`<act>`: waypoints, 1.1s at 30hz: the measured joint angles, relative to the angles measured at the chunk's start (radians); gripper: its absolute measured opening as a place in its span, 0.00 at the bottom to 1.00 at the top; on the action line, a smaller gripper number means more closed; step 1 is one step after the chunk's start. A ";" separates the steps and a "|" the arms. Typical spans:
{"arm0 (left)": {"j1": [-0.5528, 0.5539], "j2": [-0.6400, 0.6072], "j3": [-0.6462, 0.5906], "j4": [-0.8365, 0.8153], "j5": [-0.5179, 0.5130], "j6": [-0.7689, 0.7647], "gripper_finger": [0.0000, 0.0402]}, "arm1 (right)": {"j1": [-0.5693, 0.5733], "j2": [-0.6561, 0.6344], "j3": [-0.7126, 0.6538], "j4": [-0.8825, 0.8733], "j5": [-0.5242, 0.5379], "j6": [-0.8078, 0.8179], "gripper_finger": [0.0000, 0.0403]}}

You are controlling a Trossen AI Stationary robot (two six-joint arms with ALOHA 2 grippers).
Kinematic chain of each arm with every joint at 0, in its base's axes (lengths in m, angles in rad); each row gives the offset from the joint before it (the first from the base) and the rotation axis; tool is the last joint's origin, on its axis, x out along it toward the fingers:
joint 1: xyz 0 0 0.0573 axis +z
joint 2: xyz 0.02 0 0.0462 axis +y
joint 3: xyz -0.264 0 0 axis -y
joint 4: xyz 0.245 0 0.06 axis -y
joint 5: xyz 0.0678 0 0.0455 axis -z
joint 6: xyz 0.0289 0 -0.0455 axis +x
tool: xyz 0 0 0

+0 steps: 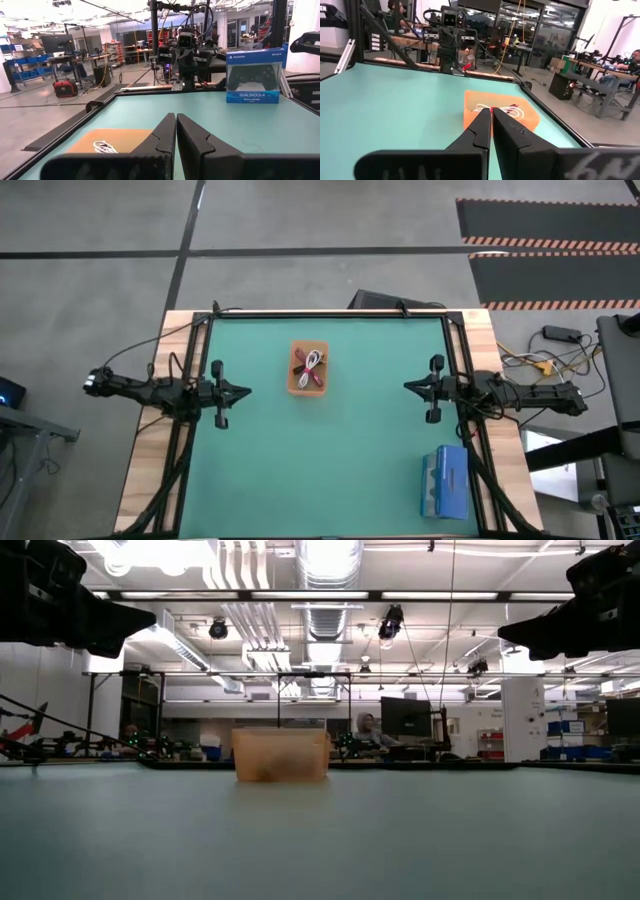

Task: Pick and place USB-C Cables
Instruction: Return to Home Position

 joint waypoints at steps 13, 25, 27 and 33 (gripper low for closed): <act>0.000 0.000 0.000 0.000 0.000 0.000 0.00 | 0.000 0.002 0.000 0.000 -0.001 0.023 0.02; 0.000 0.000 0.000 0.000 0.000 0.000 0.00 | 0.000 0.002 0.000 0.000 -0.001 0.023 0.02; 0.000 0.000 0.000 0.000 0.000 0.000 0.00 | 0.000 0.002 0.000 0.000 -0.001 0.023 0.02; 0.000 0.000 0.000 0.000 0.000 0.000 0.00 | 0.000 0.002 0.000 0.000 -0.001 0.023 0.02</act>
